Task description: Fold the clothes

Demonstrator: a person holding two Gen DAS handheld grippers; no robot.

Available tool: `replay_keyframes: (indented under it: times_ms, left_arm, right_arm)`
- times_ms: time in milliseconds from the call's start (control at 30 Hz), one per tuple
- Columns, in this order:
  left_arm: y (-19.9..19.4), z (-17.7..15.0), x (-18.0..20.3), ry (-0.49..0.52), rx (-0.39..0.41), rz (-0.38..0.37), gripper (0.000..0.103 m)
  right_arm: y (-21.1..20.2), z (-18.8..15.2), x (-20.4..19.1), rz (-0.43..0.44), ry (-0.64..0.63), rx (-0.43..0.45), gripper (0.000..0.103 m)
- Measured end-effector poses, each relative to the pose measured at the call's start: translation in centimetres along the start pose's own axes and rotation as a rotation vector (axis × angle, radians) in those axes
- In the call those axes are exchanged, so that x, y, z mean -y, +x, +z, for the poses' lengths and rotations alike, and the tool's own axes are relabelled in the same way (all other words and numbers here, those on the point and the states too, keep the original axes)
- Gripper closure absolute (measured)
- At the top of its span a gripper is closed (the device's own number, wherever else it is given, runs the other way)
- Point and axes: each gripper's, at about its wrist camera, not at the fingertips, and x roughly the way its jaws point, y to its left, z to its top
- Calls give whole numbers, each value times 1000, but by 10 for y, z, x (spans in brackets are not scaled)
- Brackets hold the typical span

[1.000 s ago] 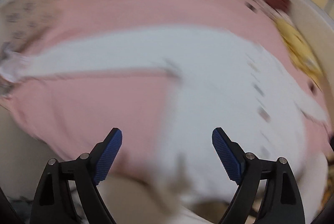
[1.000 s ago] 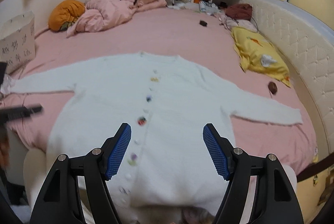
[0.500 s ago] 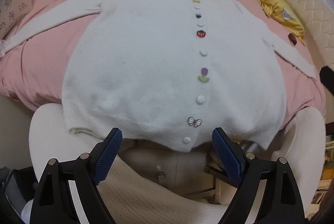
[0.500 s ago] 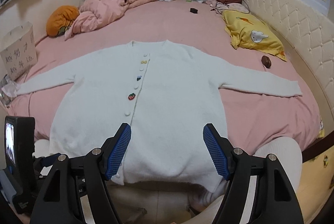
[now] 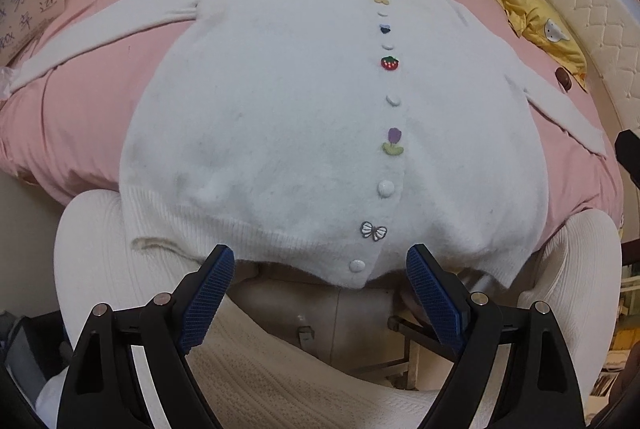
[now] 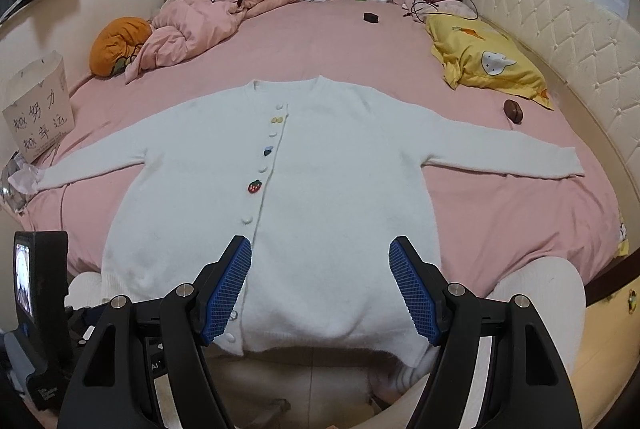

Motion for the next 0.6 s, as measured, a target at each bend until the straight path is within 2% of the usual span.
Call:
replay_keyframes:
  times_ms: [367,433,600]
  left_arm:
    - [8,7,-16,-54,-5,-37,15]
    - [9,9,-27,-102,1,-73,15]
    - [14,22,-81,-302,-3,-231,15]
  right_arm:
    - [16,1,-4,8,-2,-44,31]
    - [20,0,-6,7,-10,-55,31]
    - [30,-1,-10,5,-23,-83,31]
